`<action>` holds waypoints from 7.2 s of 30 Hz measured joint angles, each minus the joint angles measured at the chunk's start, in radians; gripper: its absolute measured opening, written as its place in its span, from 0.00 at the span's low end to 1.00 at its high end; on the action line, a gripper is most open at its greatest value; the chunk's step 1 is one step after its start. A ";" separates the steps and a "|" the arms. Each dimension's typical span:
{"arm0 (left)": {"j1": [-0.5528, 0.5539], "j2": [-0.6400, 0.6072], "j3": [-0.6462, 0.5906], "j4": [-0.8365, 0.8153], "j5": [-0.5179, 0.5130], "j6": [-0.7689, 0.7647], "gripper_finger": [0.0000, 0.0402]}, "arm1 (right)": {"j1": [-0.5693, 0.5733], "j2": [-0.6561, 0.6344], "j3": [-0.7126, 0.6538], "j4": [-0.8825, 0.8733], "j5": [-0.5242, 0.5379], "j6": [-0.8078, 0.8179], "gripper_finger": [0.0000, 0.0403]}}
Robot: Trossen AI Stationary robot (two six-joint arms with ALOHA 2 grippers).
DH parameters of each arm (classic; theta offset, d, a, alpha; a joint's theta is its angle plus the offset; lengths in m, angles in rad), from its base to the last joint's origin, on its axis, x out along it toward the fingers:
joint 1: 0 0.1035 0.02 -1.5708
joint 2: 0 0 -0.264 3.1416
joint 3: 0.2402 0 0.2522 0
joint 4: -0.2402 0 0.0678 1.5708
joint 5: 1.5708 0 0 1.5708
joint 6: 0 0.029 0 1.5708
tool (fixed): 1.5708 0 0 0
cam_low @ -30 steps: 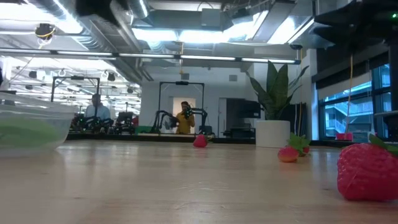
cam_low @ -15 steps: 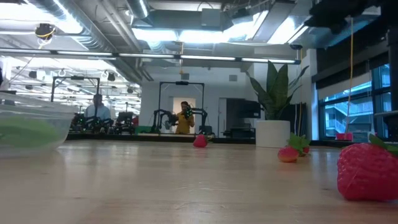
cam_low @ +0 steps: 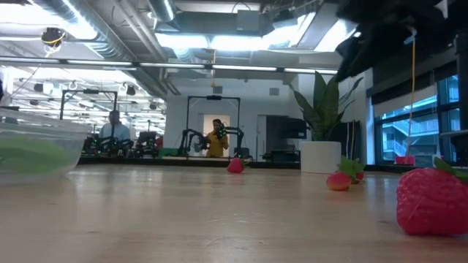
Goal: Pick and placing Produce into tupperware
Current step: Put the red strawberry into the transparent bin
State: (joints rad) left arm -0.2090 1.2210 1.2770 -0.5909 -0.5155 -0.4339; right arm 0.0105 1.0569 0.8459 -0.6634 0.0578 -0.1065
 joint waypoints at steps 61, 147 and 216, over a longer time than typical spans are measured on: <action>0.004 0.084 0.000 -0.008 0.008 0.001 0.58 | 0.119 0.379 0.041 0.033 0.125 0.185 0.77; 0.003 0.084 0.000 -0.030 0.038 0.000 0.58 | 0.128 0.583 -0.020 0.169 0.046 0.179 0.17; 0.003 0.085 0.000 -0.022 0.038 -0.007 0.58 | 0.132 0.688 0.194 0.486 0.016 0.122 0.85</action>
State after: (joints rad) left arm -0.2058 1.3056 1.2770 -0.6124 -0.4778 -0.4408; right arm 0.1421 1.7448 1.0397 -0.1775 0.0742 0.0158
